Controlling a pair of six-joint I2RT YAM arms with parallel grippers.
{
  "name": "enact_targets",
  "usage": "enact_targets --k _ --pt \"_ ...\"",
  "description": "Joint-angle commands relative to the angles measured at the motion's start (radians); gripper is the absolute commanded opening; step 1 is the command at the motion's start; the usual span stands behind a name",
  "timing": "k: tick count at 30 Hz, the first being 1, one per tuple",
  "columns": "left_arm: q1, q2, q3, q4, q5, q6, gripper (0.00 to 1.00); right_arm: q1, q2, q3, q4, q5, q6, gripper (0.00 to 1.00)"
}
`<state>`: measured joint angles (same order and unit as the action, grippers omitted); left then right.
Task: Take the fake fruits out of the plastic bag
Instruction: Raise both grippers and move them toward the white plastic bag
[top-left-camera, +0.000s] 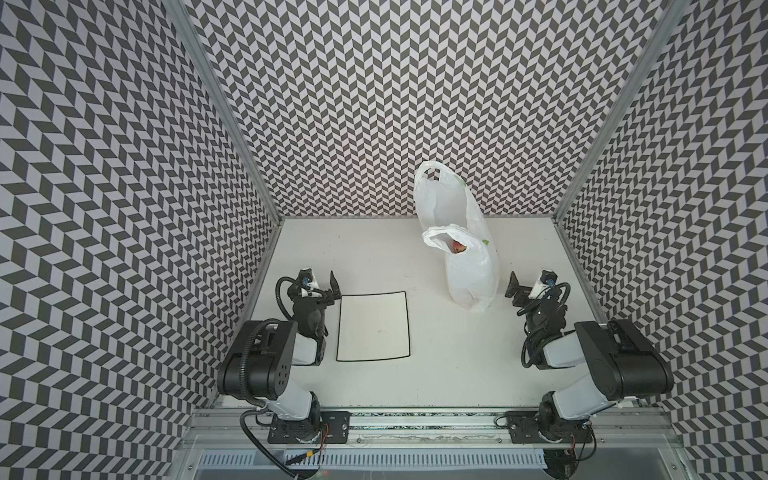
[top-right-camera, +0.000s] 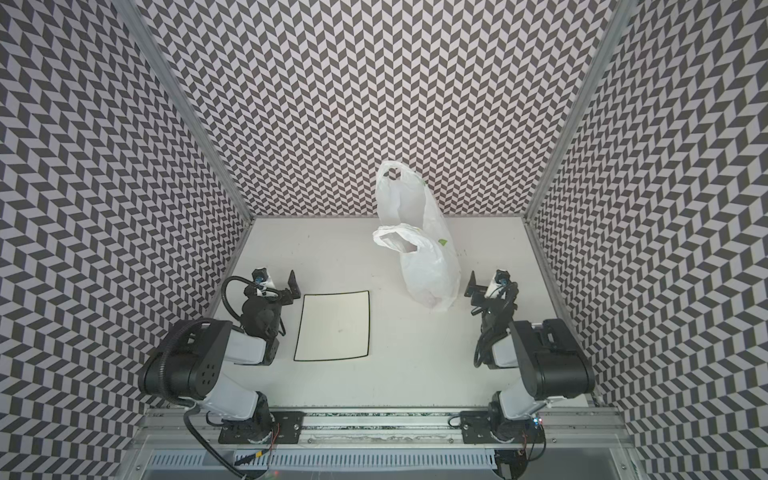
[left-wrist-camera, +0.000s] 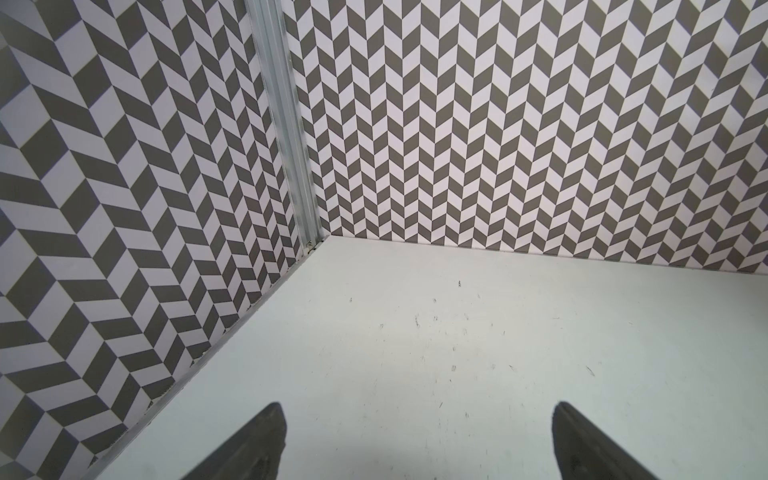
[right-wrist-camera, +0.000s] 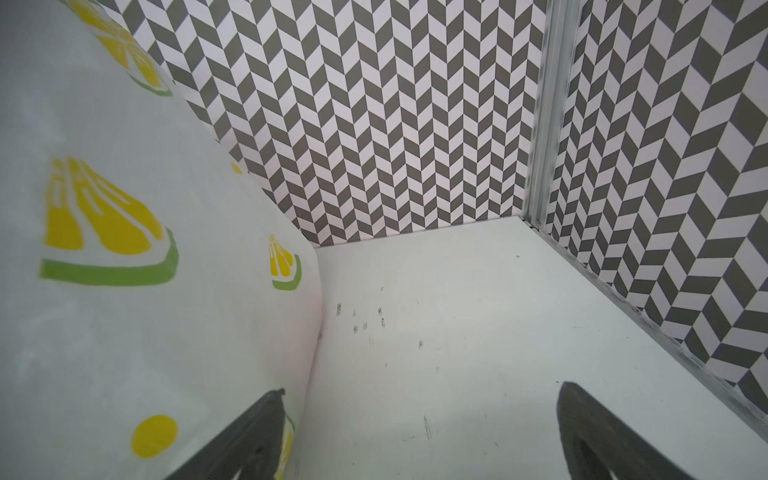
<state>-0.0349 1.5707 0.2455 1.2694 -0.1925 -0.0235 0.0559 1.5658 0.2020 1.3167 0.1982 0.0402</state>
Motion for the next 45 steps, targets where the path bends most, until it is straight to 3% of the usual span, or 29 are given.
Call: enact_targets --k 1,22,26,28,32,36,45 --pt "-0.003 -0.011 -0.006 0.014 0.006 0.001 1.00 0.005 0.001 0.003 0.063 0.001 -0.019 0.99" --pt "0.000 -0.014 -0.008 0.014 0.015 -0.001 1.00 0.005 -0.026 0.012 -0.019 0.006 -0.010 0.99" --pt "0.007 -0.053 -0.028 0.030 0.107 0.032 0.97 0.005 -0.097 0.045 -0.072 0.050 0.003 0.99" --pt "0.006 -0.125 -0.024 -0.045 0.113 0.030 0.96 0.005 -0.175 0.037 -0.120 0.064 0.010 0.99" --pt "0.006 -0.288 0.001 -0.198 0.123 0.035 0.96 0.005 -0.408 0.058 -0.386 0.103 0.136 1.00" --pt "0.007 -0.409 0.090 -0.403 0.185 0.016 0.96 0.005 -0.600 0.172 -0.787 -0.044 0.307 0.96" --pt "-0.009 -0.476 0.351 -0.807 0.417 -0.243 0.91 0.034 -0.663 0.554 -1.439 -0.391 0.538 0.90"
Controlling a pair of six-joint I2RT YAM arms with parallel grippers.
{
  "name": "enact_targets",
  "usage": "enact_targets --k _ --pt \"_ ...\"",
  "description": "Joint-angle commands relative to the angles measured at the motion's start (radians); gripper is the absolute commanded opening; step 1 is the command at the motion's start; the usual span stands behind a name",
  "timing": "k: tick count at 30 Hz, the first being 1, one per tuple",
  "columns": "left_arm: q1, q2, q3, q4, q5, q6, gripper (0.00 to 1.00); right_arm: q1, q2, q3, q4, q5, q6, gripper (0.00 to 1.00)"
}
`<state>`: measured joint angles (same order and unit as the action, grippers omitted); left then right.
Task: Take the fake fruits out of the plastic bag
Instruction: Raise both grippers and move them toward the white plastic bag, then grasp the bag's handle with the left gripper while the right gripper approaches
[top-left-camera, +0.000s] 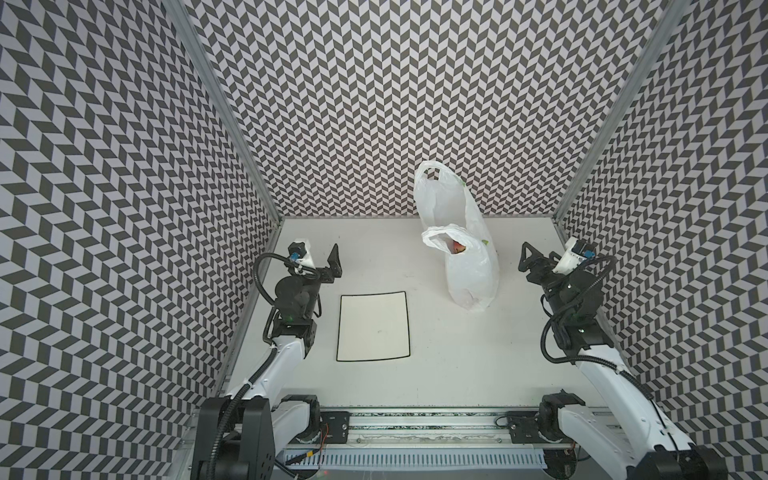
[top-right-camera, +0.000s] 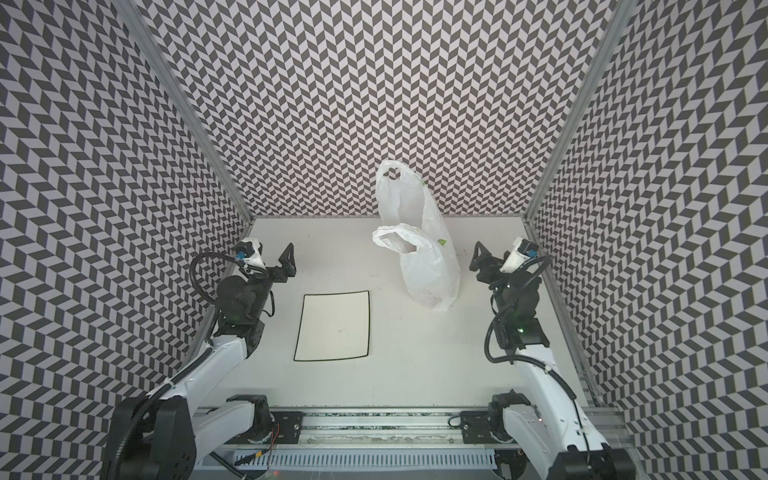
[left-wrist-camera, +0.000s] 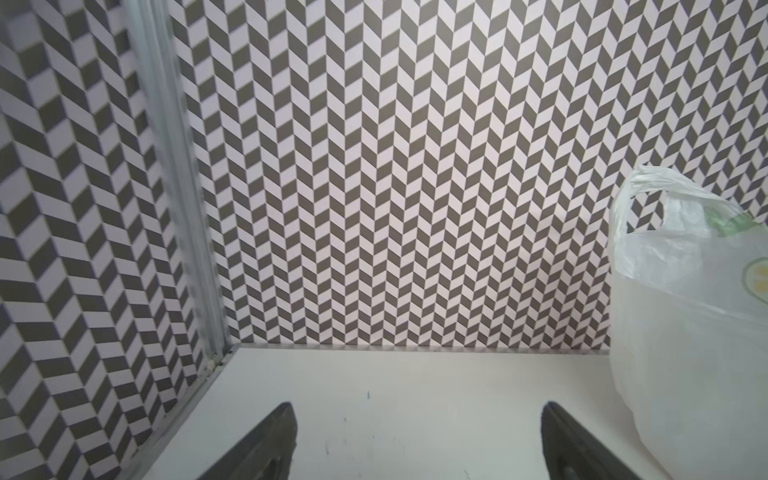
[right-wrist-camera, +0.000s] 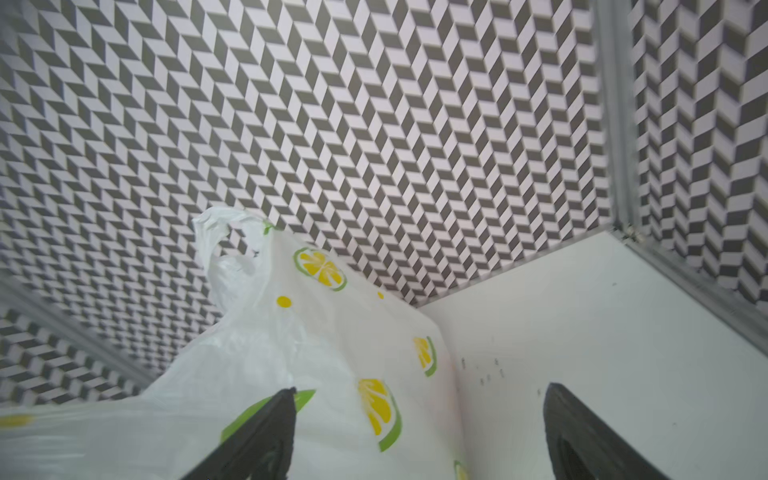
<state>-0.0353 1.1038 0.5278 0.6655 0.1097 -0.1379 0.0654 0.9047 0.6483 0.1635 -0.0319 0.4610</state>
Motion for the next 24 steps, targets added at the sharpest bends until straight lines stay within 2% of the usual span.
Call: enact_targets --k 1,3,6,8,14,20,24 --pt "-0.014 -0.007 0.094 -0.243 0.131 -0.164 0.91 0.045 0.004 0.161 -0.341 -0.179 0.136 0.90" --pt "-0.032 0.000 0.143 -0.312 0.157 -0.245 0.91 0.115 0.029 0.280 -0.449 -0.175 0.165 0.91" --pt "-0.064 0.004 0.187 -0.363 0.173 -0.342 0.91 0.225 0.082 0.436 -0.586 -0.076 0.184 0.94" --pt "-0.082 0.007 0.212 -0.385 0.185 -0.404 0.91 0.252 0.126 0.519 -0.646 -0.032 0.200 0.95" --pt "-0.170 0.077 0.336 -0.451 0.229 -0.675 0.90 0.291 0.299 0.758 -0.783 -0.038 0.127 0.99" --pt "-0.276 0.269 0.537 -0.543 0.335 -0.876 0.90 0.296 0.329 0.785 -0.779 -0.006 0.097 0.99" --pt "-0.351 0.395 0.645 -0.545 0.362 -0.945 0.97 0.297 0.307 0.763 -0.770 0.030 0.088 0.99"
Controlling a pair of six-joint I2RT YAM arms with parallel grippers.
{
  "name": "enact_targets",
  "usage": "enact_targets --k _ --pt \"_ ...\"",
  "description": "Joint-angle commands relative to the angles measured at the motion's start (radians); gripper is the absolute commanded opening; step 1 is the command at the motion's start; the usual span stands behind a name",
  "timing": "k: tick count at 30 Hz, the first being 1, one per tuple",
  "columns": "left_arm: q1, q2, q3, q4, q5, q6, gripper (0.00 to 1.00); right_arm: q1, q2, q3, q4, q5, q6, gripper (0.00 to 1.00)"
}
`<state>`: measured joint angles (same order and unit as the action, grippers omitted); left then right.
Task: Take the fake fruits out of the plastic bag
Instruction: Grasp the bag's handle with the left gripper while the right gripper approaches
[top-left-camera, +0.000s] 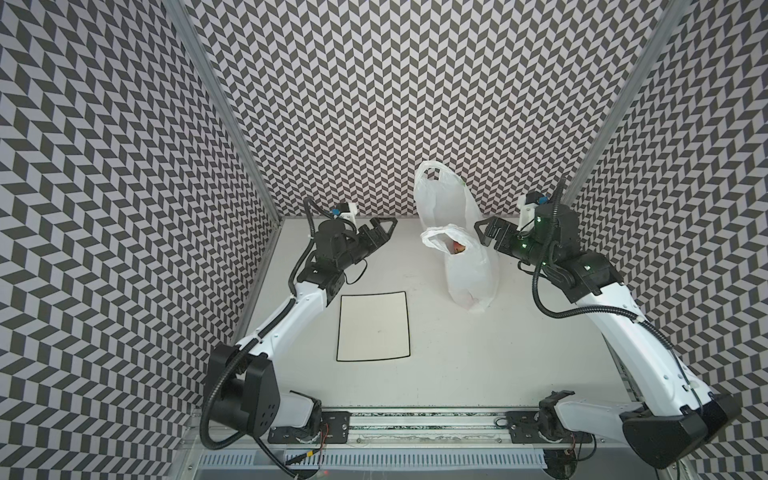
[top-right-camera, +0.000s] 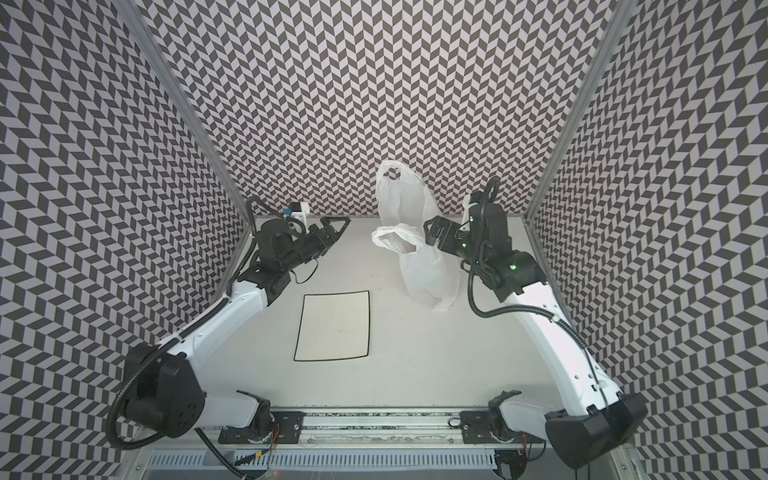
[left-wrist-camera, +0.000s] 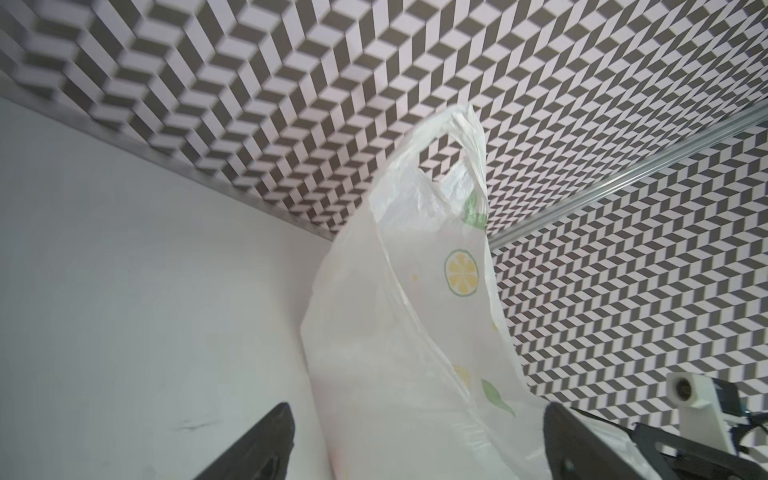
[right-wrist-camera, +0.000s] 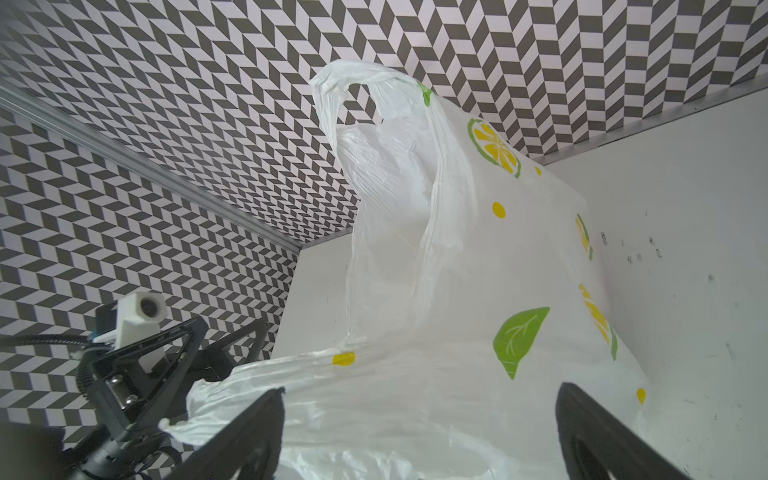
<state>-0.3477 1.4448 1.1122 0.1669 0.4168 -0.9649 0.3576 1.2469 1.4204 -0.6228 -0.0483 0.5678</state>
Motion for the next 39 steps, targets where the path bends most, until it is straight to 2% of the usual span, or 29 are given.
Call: enact_targets --k 1,12,15,16,19,23,27,32,39 --pt "-0.054 0.088 0.098 -0.060 0.054 -0.116 0.97 0.004 -0.042 -0.016 0.017 0.054 -0.020 1.00" --pt "-0.099 0.418 0.479 -0.312 -0.013 -0.104 0.92 0.004 -0.100 -0.063 0.019 0.080 -0.040 0.99" --pt "-0.105 0.472 0.536 -0.357 -0.021 -0.092 0.85 0.004 -0.106 -0.063 0.012 0.077 -0.049 0.99" --pt "-0.109 0.477 0.537 -0.348 -0.017 -0.092 0.78 0.004 -0.108 -0.064 0.011 0.072 -0.052 0.99" --pt "-0.120 0.478 0.535 -0.324 -0.012 -0.085 0.56 0.004 -0.115 -0.075 0.013 0.054 -0.054 0.99" --pt "-0.134 0.449 0.500 -0.279 -0.010 -0.077 0.30 0.004 -0.129 -0.091 0.023 0.027 -0.051 0.99" --pt "-0.146 0.394 0.423 -0.214 -0.007 -0.096 0.11 0.004 -0.142 -0.094 0.009 0.013 -0.047 0.99" --pt "-0.199 0.290 0.304 -0.138 -0.029 -0.122 0.08 0.001 -0.159 -0.103 -0.026 0.050 -0.008 0.99" --pt "-0.313 0.139 0.119 -0.038 -0.122 -0.149 0.05 -0.005 -0.122 -0.082 -0.046 0.091 0.002 0.99"
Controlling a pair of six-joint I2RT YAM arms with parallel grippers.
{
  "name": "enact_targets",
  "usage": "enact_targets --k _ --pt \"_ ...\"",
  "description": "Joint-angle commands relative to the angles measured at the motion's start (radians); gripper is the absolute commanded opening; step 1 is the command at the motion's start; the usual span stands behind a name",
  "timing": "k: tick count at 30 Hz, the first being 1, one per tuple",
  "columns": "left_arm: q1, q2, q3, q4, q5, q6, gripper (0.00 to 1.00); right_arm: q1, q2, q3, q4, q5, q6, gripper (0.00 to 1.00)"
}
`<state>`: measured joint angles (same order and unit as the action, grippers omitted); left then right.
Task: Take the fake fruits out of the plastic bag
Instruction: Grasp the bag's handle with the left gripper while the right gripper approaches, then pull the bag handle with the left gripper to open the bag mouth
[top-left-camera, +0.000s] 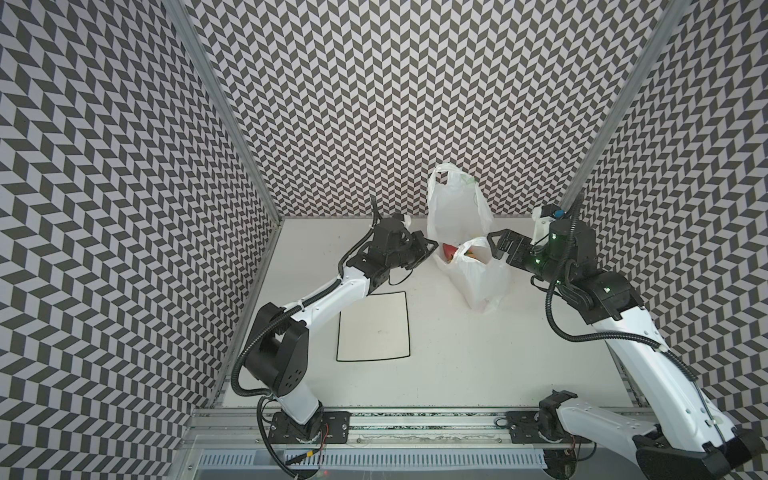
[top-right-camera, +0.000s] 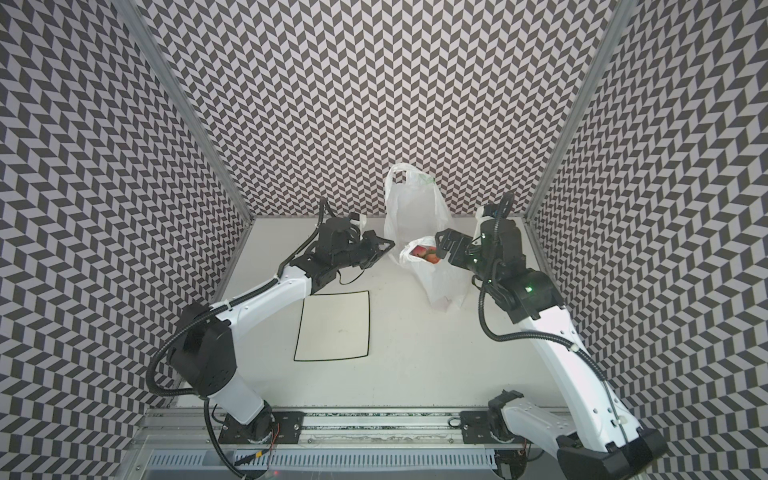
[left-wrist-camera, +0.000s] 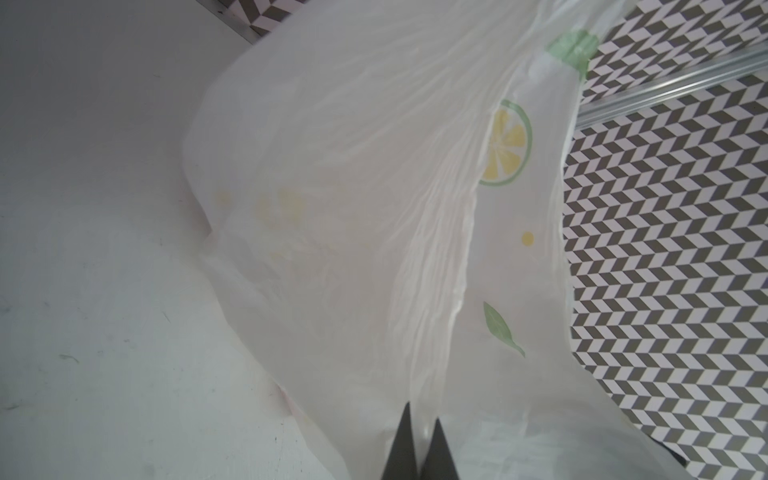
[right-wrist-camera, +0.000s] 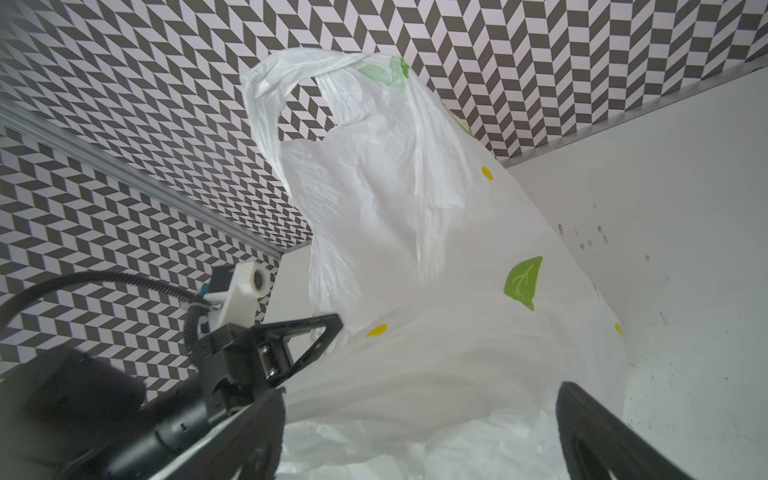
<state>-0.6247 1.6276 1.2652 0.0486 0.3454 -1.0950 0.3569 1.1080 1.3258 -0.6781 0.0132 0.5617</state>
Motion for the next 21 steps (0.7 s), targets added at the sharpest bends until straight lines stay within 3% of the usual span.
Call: enact_targets --k 1,10,13,18,21 --pt "-0.054 -0.062 -0.053 0.091 -0.062 -0.017 0.05 -0.006 0.034 0.027 0.012 0.031 -0.008 0.99" --pt "-0.179 -0.177 -0.183 0.143 -0.191 -0.027 0.08 -0.047 0.174 0.222 -0.104 0.035 -0.143 0.99" --pt "-0.204 -0.226 -0.218 0.134 -0.251 -0.008 0.27 -0.050 0.166 0.266 -0.157 0.032 -0.155 0.99" --pt "-0.205 -0.365 -0.223 -0.022 -0.474 0.126 0.72 -0.050 0.083 0.258 -0.196 -0.062 -0.167 0.99" --pt "-0.199 -0.429 -0.184 -0.157 -0.624 0.259 0.87 -0.049 0.018 0.207 -0.184 -0.105 -0.163 0.99"
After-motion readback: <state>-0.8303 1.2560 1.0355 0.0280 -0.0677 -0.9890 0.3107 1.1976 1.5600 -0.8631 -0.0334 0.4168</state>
